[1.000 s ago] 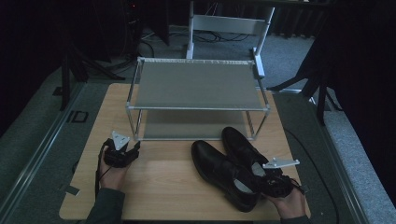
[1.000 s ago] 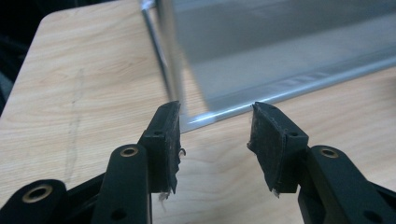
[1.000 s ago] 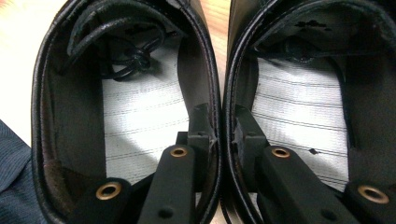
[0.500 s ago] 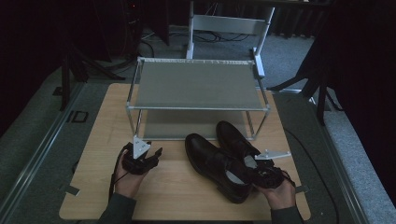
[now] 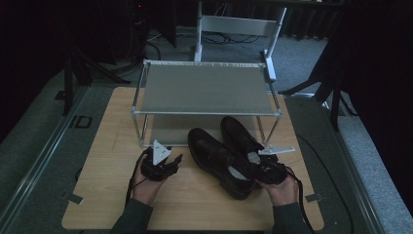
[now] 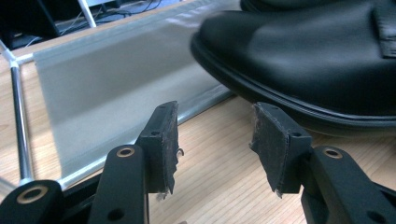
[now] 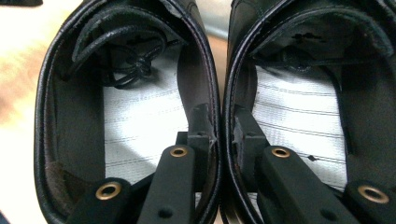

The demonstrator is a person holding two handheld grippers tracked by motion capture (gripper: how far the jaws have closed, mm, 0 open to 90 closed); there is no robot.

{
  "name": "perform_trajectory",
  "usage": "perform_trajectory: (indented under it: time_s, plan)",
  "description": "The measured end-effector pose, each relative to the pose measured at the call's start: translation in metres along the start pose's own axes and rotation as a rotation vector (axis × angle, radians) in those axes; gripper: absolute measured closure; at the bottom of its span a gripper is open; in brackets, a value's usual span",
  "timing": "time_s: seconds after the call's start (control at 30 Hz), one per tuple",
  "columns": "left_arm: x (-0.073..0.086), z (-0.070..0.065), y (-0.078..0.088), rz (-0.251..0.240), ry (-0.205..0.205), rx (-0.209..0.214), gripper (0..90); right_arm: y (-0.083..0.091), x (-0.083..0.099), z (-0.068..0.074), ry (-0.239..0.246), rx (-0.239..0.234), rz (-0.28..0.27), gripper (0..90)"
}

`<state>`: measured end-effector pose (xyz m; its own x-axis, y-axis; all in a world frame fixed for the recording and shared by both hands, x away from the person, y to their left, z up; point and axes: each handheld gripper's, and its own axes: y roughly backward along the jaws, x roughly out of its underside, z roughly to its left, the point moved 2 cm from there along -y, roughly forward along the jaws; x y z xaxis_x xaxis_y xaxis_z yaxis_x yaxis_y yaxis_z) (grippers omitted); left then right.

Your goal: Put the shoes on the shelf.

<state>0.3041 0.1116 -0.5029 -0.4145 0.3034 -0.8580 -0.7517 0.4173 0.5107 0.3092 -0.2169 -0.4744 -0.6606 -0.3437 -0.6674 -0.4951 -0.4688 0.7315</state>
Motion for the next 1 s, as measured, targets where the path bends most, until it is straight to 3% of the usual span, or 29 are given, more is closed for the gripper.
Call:
perform_trajectory:
  time_s: [0.4,0.7,1.0]
  plan:
    - [-0.009,-0.012,-0.010,-0.019,-0.034,0.017,52.0,-0.010,-0.023,0.004,0.007,0.020,-0.029,80.3]
    - [-0.013,-0.012,-0.019,-0.033,-0.049,-0.009,51.9,-0.020,-0.032,0.005,0.000,0.056,-0.037,80.3]
    - [-0.018,-0.008,-0.046,-0.018,-0.038,-0.032,54.7,-0.031,-0.039,0.006,-0.019,0.091,-0.059,80.3]
